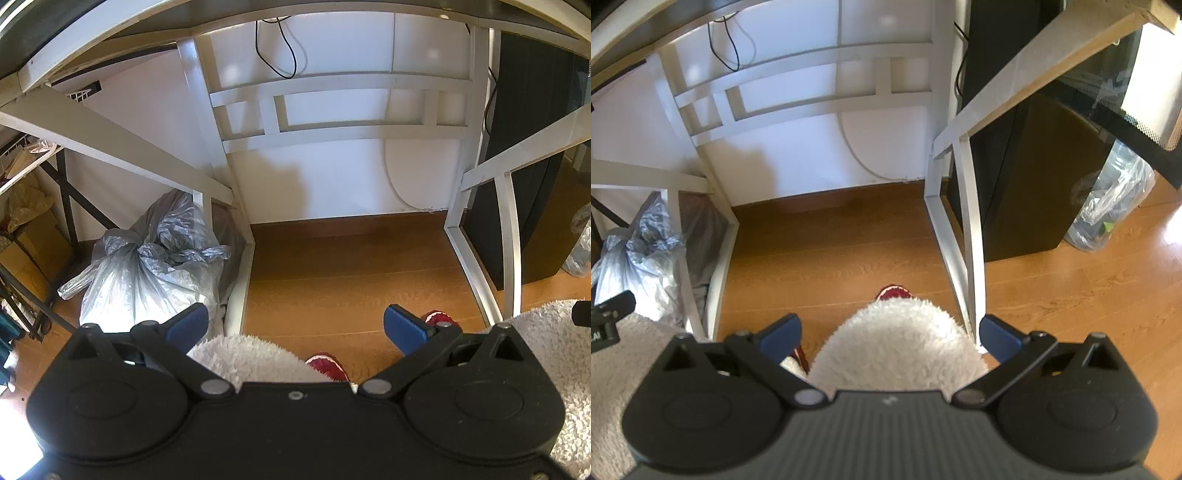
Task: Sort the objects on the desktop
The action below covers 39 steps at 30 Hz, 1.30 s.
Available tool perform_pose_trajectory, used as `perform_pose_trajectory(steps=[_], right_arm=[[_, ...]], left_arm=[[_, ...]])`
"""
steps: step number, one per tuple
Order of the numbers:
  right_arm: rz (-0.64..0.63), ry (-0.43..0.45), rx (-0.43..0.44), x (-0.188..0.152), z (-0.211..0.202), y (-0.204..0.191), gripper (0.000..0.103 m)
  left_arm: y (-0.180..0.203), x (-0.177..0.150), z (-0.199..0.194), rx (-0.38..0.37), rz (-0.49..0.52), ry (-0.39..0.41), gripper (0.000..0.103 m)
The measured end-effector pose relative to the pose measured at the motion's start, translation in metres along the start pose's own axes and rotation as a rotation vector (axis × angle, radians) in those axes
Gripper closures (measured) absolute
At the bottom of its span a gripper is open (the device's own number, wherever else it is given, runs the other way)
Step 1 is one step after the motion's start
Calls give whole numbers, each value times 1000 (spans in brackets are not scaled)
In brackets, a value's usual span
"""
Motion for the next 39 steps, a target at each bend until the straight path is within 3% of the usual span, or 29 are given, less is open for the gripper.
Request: perform_pose_trajectory(steps=[11,13,19,26,33,36,39], right_arm=[[-32,-2,-44,9,24,-9,1],[-43,-1,-56,5,9,-9,1],[-65,23,-39,9,10,-19,1],[29,102,18,24,-3,-8,1],[114,161,64,34,-12,5,1],[115,133,87,30,-9,8,1],[113,114,102,27,-7,10,1]], left_arm=[[-1,1,-5,-5,2,-14,0],[-2,-2,-9,-8,-16,-9,0],[-14,0,1,-20,-36,-84,0],[-12,10,-13,24,4,-28,0],[-34,39,-35,109,-55,103,0],[-28,48,-45,65,-37,186,0],[-14,47,-43,30,32,137,0]])
Point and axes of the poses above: each gripper's, at about its wrist camera, not at the fingertips, and z roughly the way its jaws point, y to its right, x to its top, the point moved 10 cm from there along z, roughly the way its jaws point, and after that the axes turned 13 degrees about z, right-handed, at the moved point
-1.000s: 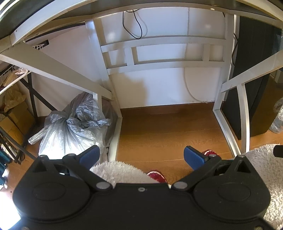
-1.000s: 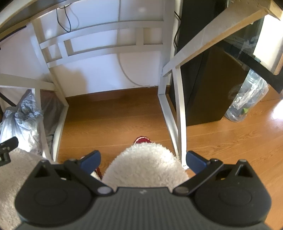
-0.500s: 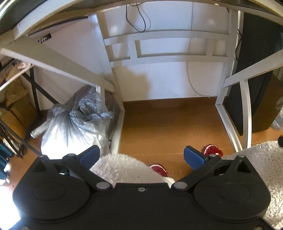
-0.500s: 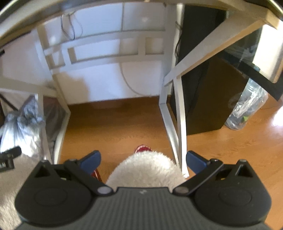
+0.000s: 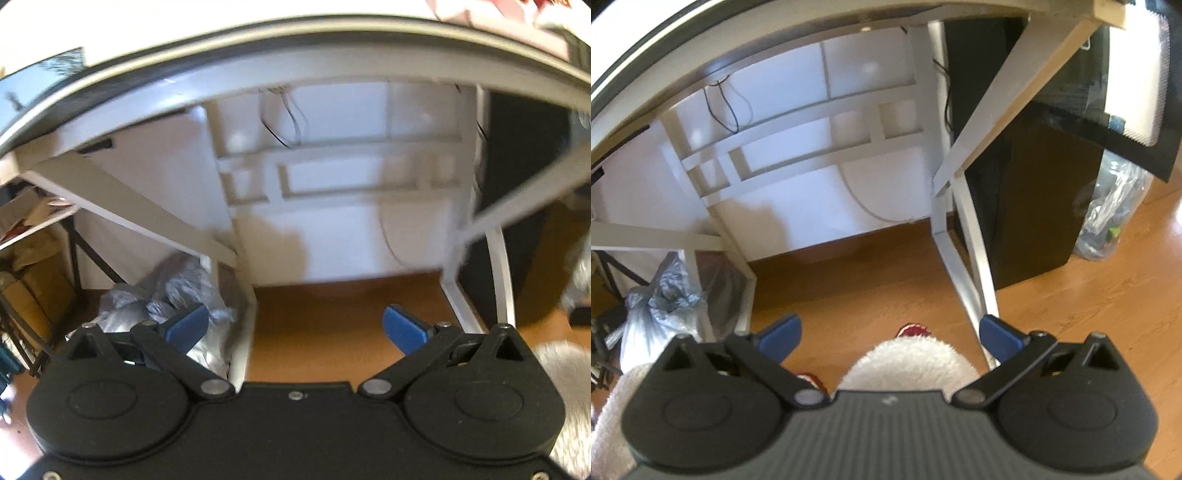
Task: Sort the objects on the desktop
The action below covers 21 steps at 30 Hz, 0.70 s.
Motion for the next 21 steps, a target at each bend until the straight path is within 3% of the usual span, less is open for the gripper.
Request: perform_pose_trajectory(steps=[3,7,12,18,21], right_arm=[[15,3,4,4,3,0,1],[24,6,8,-4,-6,10,1],[26,7,48,-4,-7,7,1],[22,8,26,-7,-9,12,1],[28,14,8,-6,-8,14,1]], left_arm=[[5,-1,-5,15,4,9,0],[6,-1,-6,-37,-24,30,0],[11,-12,4,-16,38,-53,0],[-3,-20,4,-31,-57,-57,0],[-3,-22,5,-42,-46,-71,0]])
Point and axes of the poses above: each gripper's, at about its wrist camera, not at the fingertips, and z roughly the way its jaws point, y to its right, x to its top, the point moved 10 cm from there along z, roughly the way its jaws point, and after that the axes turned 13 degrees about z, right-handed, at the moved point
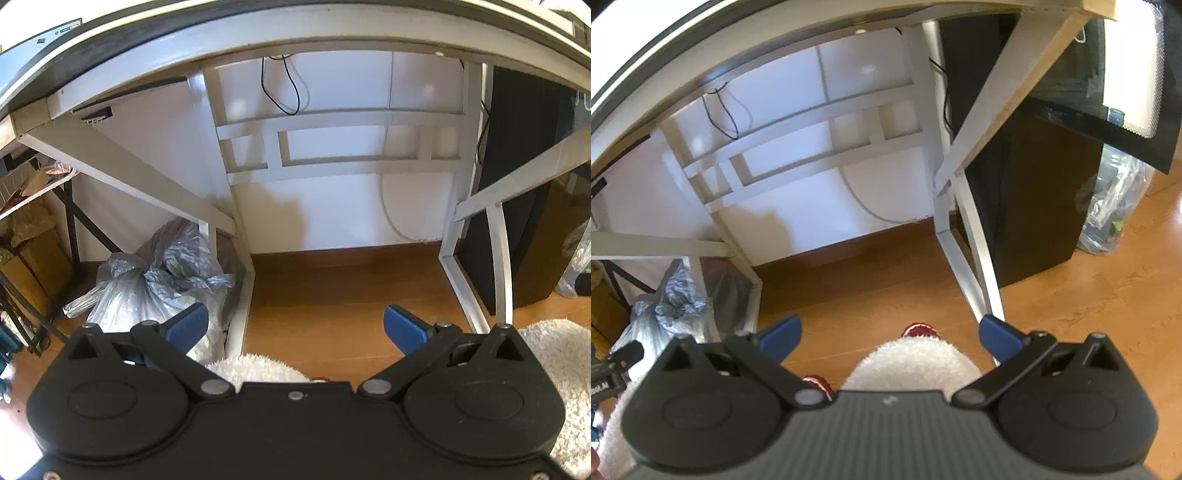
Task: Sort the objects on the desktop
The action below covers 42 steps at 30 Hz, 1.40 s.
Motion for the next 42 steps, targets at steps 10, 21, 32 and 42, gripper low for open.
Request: perform_pose_trajectory(steps=[10,21,32,42], right_arm=[[-10,61,8,5,-14,-2,1],[-4,155,83,27,-43,0,1],[-99,341,226,86,-101,-30,1],[-139,385,230,108,-119,-40,1]], left_arm=[[-2,6,-2,-18,-28,12,0],[-1,35,-37,143,17,117,0],[-8,94,-75,191,94,282,0],[-14,109,-84,201,77,309,0]])
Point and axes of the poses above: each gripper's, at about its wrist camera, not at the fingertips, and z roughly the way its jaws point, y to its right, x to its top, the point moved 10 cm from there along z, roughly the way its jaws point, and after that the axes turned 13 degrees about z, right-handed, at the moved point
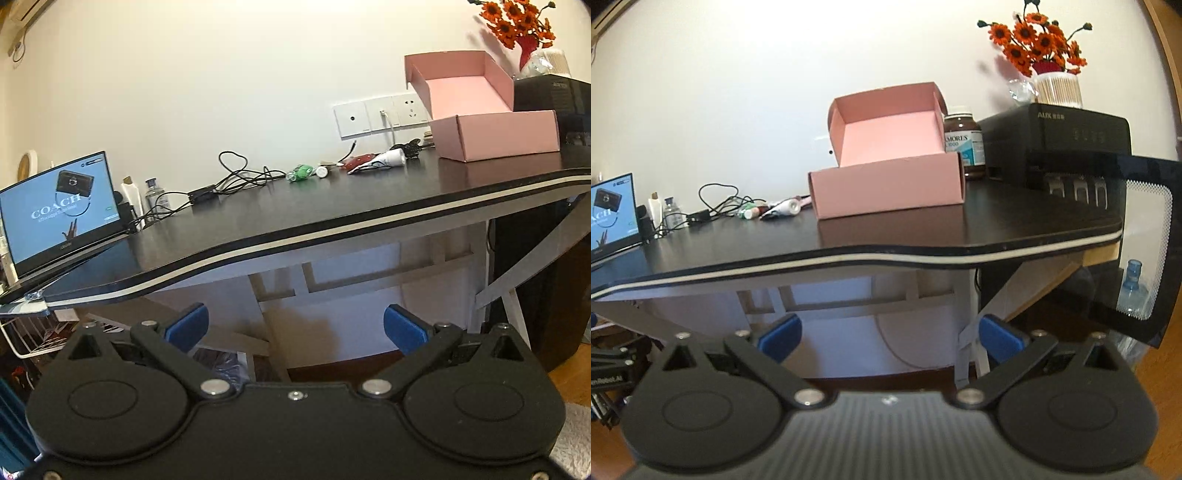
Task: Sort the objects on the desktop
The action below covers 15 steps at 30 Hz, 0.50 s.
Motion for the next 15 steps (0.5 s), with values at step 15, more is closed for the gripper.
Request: perform_pose_trajectory(steps=[15], right_arm=[[-156,50,122,73,-12,-43,1]], left_arm=[[-35,89,-4,-59,-113,81,0]])
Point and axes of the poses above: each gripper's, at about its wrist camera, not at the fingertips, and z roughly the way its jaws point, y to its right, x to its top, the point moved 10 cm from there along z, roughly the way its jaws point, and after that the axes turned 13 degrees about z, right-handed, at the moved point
